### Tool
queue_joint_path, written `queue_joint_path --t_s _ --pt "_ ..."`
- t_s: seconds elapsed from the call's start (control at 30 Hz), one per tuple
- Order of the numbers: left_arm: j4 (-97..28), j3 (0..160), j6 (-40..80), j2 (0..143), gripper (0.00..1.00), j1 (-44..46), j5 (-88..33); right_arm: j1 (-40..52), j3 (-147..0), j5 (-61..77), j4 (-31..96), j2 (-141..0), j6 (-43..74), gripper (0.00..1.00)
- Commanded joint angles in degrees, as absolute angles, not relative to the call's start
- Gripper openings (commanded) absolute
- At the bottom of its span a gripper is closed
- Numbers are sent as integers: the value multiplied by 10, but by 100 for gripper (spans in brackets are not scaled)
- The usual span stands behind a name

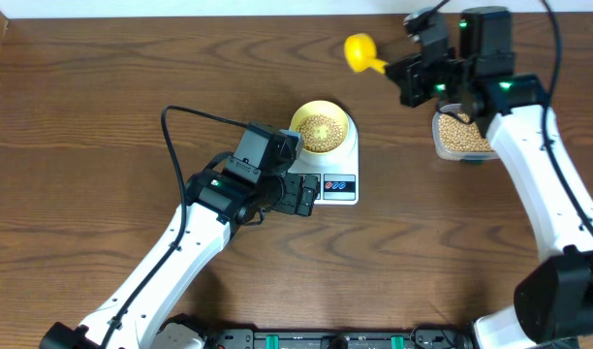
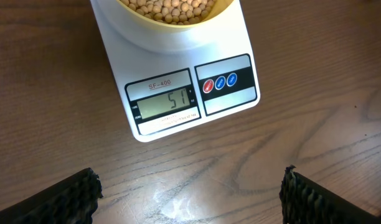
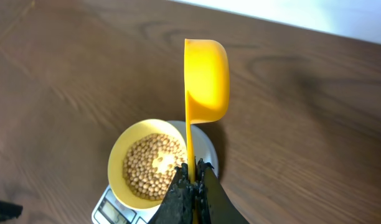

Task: Scoop item into bowl and weigh 50g on scale
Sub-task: 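Carry the filled scoop left over the yellow bowl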

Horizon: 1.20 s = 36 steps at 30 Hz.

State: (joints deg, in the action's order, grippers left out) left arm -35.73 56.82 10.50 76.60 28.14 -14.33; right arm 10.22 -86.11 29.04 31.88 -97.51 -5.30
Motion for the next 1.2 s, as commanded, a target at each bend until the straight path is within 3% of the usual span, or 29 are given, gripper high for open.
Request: queue_joint_path --t_s 0.0,0.47,0.77,1.17 --pt "-357 564 102 759 94 281 -145 123 -865 304 317 -986 -96 1" --pt "-357 564 102 759 94 281 -145 201 -864 298 359 -1028 -173 1" --pt "-357 564 102 759 94 281 -145 232 -863 201 405 -1031 -257 1" --pt "-357 564 102 759 94 281 -145 259 -845 110 394 -1033 -260 1"
